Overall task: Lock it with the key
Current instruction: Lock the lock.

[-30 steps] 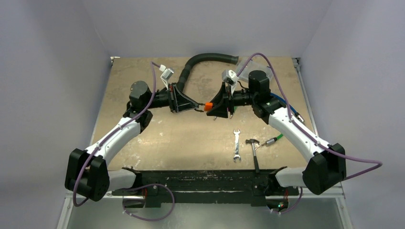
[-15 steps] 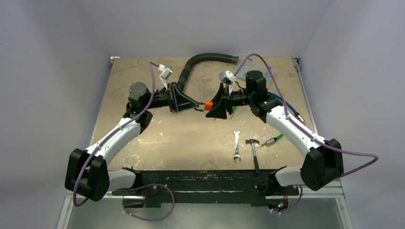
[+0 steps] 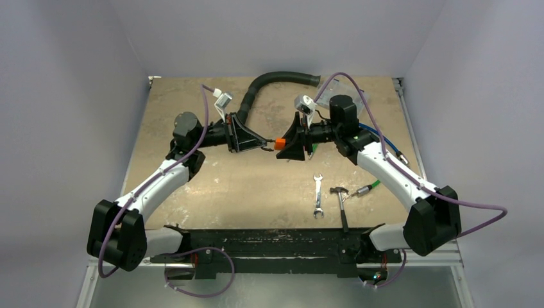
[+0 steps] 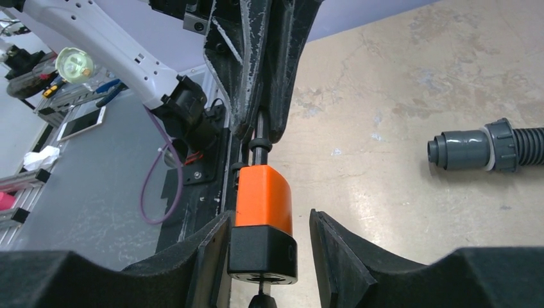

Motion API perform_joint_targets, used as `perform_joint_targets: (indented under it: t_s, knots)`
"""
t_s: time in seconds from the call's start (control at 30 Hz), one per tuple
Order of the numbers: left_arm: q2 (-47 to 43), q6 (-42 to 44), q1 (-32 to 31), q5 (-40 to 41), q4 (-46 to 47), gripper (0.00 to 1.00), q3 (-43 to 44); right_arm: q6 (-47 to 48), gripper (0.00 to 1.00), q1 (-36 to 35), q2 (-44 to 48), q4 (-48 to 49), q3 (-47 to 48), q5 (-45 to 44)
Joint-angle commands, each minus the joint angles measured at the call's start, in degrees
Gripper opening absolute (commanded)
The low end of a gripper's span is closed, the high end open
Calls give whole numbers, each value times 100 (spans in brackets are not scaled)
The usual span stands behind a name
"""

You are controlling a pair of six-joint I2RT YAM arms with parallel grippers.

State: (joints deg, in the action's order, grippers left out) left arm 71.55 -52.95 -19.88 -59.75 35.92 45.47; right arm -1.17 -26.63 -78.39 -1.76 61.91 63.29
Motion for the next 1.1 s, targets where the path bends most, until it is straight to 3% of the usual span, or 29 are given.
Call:
perform_joint_targets:
  t_s: [0.0,0.17,0.23,0.3,0.33,0.43,0.53,0.8,1.07]
  knots:
    - [-187,-23,37,77,400,0,12,-59,53,-24,157,143,177,193]
    - [-212,30,37,109,330,0,-32,-70,50,-26,157,143,177,242]
    - [-210,186,37,180,143,0,-5,-98,35,-26,153,149,181,286]
    - [-196,676,37,224,-407,0,149,-114,13,-29,142,146,190,309]
    - [-188,1077,38,199,-789,5,290,-92,0,-34,132,148,196,323]
    - [-117,2426,45,187,-2310,32,864,-123,0,-26,99,138,167,496]
    - [-92,3378,46,253,-3308,49,1186,-182,0,-18,79,67,147,612]
    - [-493,4043,46,83,-3426,51,1038,448,0,-1,-65,-1076,433,828]
    - [-547,4130,15,1,-3474,51,963,298,0,13,-167,-963,442,729]
